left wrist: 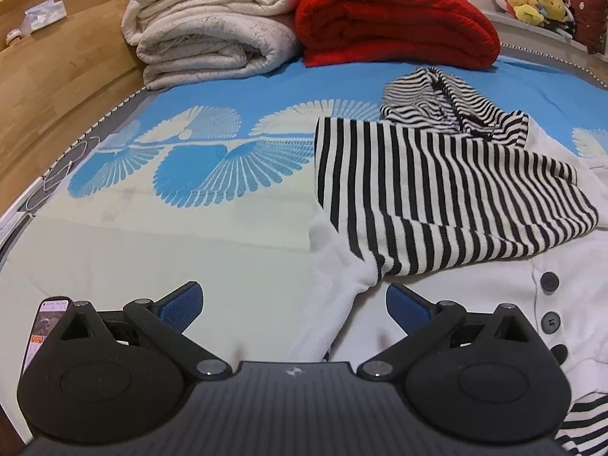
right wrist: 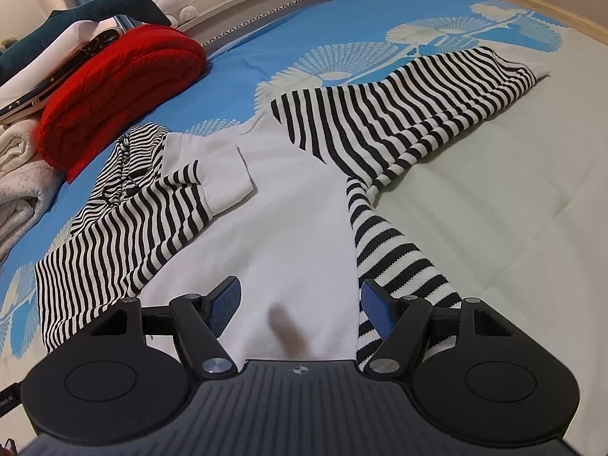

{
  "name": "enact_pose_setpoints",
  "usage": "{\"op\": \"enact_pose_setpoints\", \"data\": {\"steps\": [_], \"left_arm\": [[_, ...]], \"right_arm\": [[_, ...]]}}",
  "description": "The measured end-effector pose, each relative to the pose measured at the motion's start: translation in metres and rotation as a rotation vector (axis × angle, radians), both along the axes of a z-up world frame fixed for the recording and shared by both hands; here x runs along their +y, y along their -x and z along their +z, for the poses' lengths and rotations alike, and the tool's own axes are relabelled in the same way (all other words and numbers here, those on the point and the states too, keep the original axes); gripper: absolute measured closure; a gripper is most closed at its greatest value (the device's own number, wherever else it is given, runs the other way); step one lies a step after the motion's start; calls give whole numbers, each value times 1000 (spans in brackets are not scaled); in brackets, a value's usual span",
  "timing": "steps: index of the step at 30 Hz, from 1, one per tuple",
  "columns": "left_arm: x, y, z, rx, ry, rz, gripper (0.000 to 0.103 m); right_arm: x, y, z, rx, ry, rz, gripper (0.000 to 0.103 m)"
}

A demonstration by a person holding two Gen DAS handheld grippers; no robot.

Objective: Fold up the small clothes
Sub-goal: 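Grasp the other striped sleeve cuff with the right gripper, then swing the sleeve with the right gripper across the jacket front and release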

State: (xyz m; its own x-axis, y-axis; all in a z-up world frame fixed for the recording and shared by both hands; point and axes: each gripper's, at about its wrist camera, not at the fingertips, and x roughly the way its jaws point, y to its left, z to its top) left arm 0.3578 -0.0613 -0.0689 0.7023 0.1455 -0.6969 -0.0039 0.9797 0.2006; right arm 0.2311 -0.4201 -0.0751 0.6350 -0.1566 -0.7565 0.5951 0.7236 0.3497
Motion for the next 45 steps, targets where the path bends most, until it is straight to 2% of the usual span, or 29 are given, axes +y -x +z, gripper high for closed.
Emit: {"op": "enact_pose_setpoints", "data": {"steps": [7,13,17,20,23,26,28,32,34,36,37,38,39,42,45], "left_arm": [[-1,3,2,-10,-7,0,0],[-3,5,0,-22,-31,-14,0],[1,-1,-1,-10,-26,5,0],[6,-7,-1,-15,-27,37,0],[11,-12,-1,-20,-30,65,0],[15,-19,-4,-24,-44,101,0],[17,-25,-7,-20,-60,125,0],[14,-33,-17,-2,-90,144,0],[12,-36,-20,8,-99,143,0],[10,-39,-21,14,-99,134,0],[9,-39,-21,12,-99,129,0],[8,-39,-21,8,-101,123,0],[8,-38,-21,5,-105,118,0],[10,-38,-20,11,-105,115,0],[18,-38,-17,18,-73,124,0]], "right_arm": [[-13,10,5,-24,16,-76,31],[-25,17,4,-28,-15,-107,31],[-40,22,12,-68,-57,-125,31],[-85,26,22,-118,-107,-200,31],[-151,26,23,-135,-132,-364,30],[-223,18,10,-110,-149,-513,29],[-258,11,-4,-98,-151,-572,28],[-305,-4,-40,-59,-196,-659,27],[-313,-9,-46,-93,-135,-689,25],[-318,-23,-47,-39,-78,-675,26],[-319,-34,-46,18,-35,-640,41],[-320,-43,-44,56,10,-594,63],[-320,-53,-42,93,31,-551,98],[-315,-61,-26,80,57,-554,99],[-289,-79,12,23,188,-477,100]]}}
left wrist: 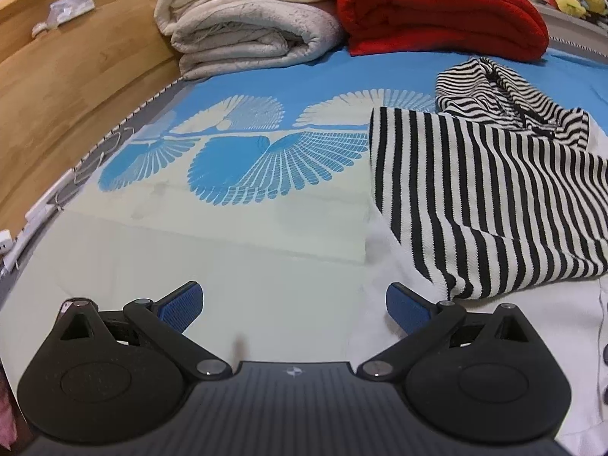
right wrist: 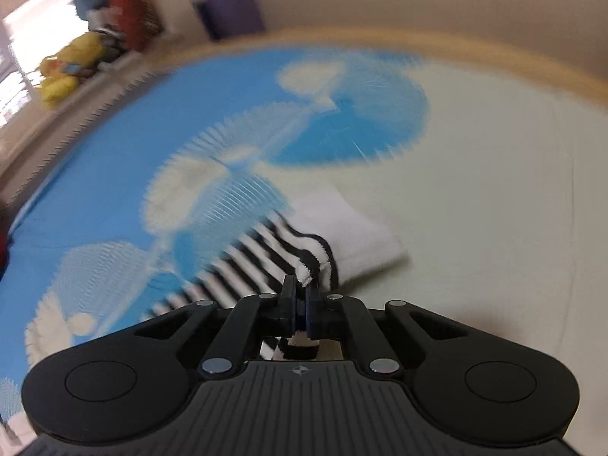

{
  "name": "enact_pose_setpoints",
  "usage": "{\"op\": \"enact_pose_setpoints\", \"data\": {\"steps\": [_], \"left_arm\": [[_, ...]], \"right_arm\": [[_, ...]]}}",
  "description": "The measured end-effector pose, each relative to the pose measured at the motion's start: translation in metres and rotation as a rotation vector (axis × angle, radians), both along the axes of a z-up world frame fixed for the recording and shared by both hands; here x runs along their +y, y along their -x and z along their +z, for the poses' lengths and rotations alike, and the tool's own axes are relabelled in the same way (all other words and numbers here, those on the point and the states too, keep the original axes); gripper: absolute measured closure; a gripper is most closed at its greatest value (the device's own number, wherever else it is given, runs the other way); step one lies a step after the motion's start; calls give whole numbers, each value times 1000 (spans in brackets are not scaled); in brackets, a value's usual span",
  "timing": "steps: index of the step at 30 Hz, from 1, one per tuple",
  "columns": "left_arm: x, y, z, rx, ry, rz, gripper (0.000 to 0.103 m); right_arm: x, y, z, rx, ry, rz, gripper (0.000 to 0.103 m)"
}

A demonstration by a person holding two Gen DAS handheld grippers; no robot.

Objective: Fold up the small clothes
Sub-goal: 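Swing the sleeve with the right gripper across the jacket front and release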

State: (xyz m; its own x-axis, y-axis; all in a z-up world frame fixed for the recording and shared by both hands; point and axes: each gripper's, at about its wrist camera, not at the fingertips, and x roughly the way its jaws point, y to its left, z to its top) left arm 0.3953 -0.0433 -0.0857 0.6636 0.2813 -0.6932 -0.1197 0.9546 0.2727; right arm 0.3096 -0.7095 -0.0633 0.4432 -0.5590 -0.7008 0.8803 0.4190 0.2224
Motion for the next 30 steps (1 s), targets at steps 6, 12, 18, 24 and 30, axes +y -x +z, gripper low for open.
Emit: {"op": "enact_pose_setpoints", "data": {"steps": [6,12,18,24,30], "left_arm": [[13,5,9,-2,44,32,0],[25,8,17,-8,72,47,0],[42,7,26,-16,112,75,0],[43,11,35,-38,134,57,0],[31,16,33,-46,106,34,0]], "right_arm": [[139,-52,89,-118,303,392,100],[349,-90,106,-249,451,882,99],[500,-81,28,39,492,1440,64],[444,-23,50,11,366,1257,52],[374,64,55,-74,177,883,41]]}}
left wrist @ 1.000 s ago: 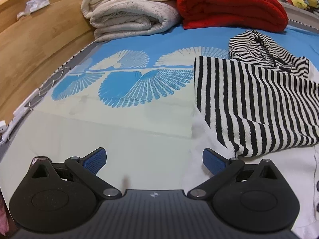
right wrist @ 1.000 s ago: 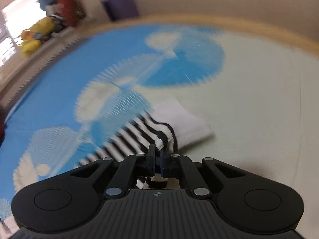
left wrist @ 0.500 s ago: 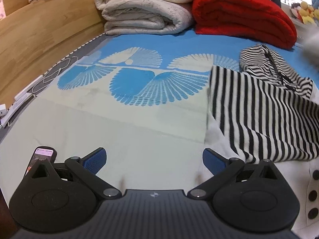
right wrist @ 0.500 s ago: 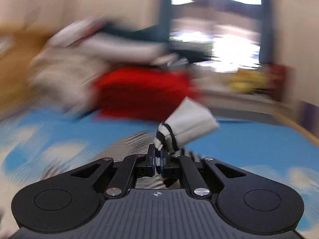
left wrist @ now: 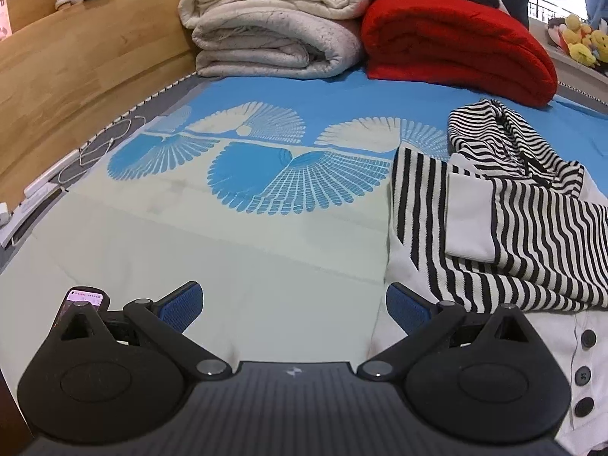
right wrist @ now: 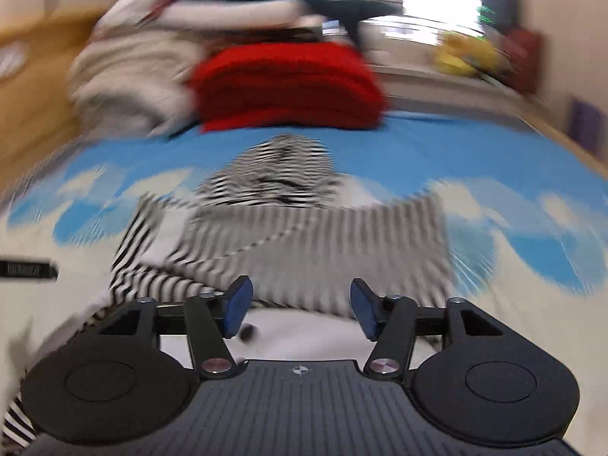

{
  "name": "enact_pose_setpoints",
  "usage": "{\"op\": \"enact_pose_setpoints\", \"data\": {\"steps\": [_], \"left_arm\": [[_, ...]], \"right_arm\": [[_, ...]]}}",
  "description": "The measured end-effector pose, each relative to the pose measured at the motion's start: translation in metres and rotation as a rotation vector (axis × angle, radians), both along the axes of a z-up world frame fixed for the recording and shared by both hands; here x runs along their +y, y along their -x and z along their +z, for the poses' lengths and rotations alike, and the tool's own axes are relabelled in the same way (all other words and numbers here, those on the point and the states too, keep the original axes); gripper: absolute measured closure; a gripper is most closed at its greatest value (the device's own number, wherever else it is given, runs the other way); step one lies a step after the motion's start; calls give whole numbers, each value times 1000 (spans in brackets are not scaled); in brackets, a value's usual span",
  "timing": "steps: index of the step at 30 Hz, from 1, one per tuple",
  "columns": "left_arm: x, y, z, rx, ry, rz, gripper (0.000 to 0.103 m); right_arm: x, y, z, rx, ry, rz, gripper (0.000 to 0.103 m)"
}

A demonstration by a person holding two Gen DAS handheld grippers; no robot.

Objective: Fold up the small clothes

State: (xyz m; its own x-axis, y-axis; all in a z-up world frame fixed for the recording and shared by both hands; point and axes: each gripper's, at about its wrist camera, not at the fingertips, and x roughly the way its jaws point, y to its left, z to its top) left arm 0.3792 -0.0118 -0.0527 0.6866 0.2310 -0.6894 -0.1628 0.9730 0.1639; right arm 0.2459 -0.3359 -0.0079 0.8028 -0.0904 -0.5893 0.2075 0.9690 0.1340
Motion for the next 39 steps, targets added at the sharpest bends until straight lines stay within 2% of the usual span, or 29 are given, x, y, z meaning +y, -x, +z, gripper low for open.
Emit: {"op": "enact_pose_setpoints", "data": {"steps": [2,6,12,20,26,39], "left_arm": [[-3,1,-3,6,-3,-1,0],[-9,1,-7,18,-3,-4,0],[-14,-5,-8,17,0,-6,0],[-10,-10,-11,39,35,15,0],[-8,-9,-12,44,40,20,0],[-13,-8,-14,48,30,3,0]], "right_arm": [[-12,6,-10,12,20,-68,41],[-34,-1,-30,58,73,-121,41],[-55,-11,-36,98,0,-157,41],[-62,-25,-45,136,-7,-187,41],[-73,-26,-51,170,-87,-217,41],[-73,-27,-53,177,-86,-216,41]]}}
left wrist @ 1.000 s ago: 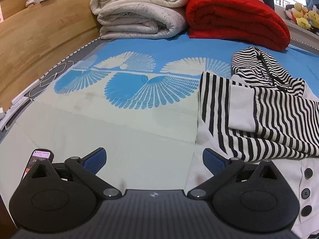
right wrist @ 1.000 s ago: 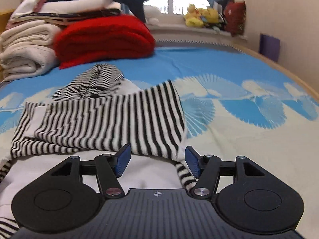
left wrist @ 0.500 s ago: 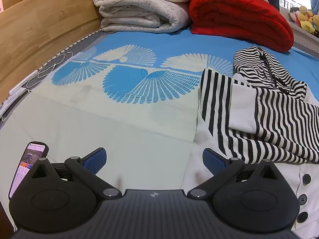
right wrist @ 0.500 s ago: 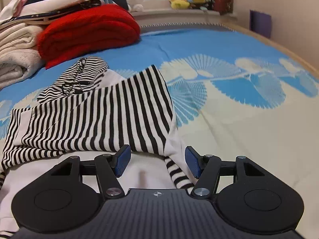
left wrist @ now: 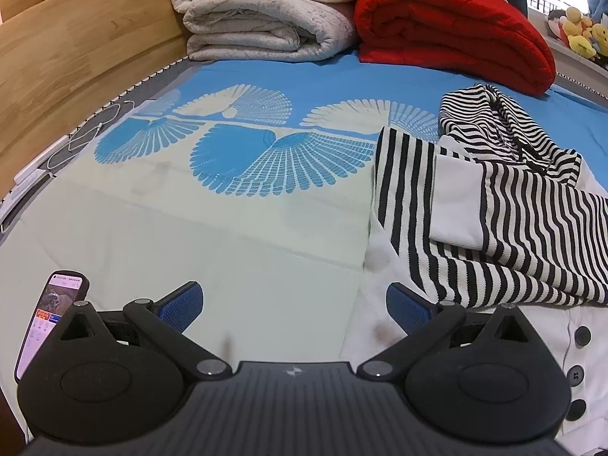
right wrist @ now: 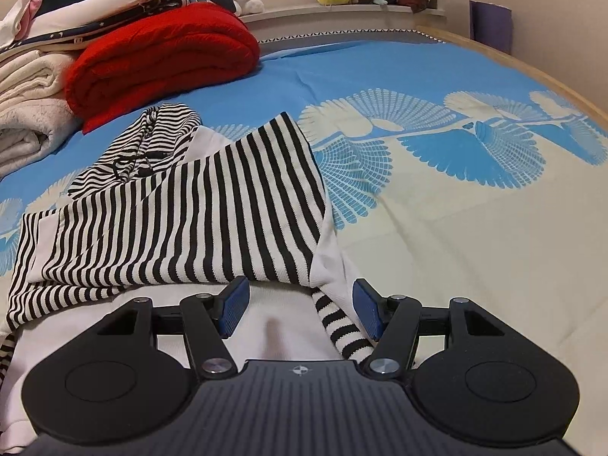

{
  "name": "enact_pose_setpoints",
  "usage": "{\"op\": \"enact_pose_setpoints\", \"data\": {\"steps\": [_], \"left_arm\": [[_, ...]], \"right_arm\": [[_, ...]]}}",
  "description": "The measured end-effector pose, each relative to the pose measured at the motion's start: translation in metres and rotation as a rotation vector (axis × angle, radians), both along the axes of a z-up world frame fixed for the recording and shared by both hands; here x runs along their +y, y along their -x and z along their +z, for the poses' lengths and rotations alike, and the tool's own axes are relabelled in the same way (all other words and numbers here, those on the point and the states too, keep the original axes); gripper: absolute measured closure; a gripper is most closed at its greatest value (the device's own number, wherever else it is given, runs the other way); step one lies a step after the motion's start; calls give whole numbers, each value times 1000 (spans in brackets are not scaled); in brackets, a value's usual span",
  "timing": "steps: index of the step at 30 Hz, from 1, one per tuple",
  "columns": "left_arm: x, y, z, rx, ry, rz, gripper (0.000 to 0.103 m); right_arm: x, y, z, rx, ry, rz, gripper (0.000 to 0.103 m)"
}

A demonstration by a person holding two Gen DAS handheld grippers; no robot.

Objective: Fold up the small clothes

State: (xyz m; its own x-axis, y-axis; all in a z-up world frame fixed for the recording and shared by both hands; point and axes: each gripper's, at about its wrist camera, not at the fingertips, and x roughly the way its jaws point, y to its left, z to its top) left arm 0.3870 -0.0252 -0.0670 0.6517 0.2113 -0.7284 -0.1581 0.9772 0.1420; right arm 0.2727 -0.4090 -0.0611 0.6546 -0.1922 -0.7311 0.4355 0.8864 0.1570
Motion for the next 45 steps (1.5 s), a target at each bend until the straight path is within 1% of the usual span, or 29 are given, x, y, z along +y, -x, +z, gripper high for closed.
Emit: {"op": "enact_pose_setpoints", "data": {"steps": [8,13,20,26,34,39,45], "left_arm": [[-1,1,0,5,0,-8,0],[-4,3,1,-5,-13,-26,0],[-3,5,2,-9,-10,-33,0],[-1,5,5,-9,31,-51,0],[-4,7,4,-9,22,-69,0],[-2,7,5,-9,31,-69,0],[-4,8,3,-6,14,-74,0]], "right_arm": [[-1,-1,-2,7,-5,-3,41],[0,-2,-2,9,-3,4,41],[1,-1,-2,8,4,8,41],[0,-1,-1,6,4,5,41],[1,-2,-1,5,5,9,41],[3,-3,-1,8,9,13,41],[11,-6,1,8,10,30,40]]}}
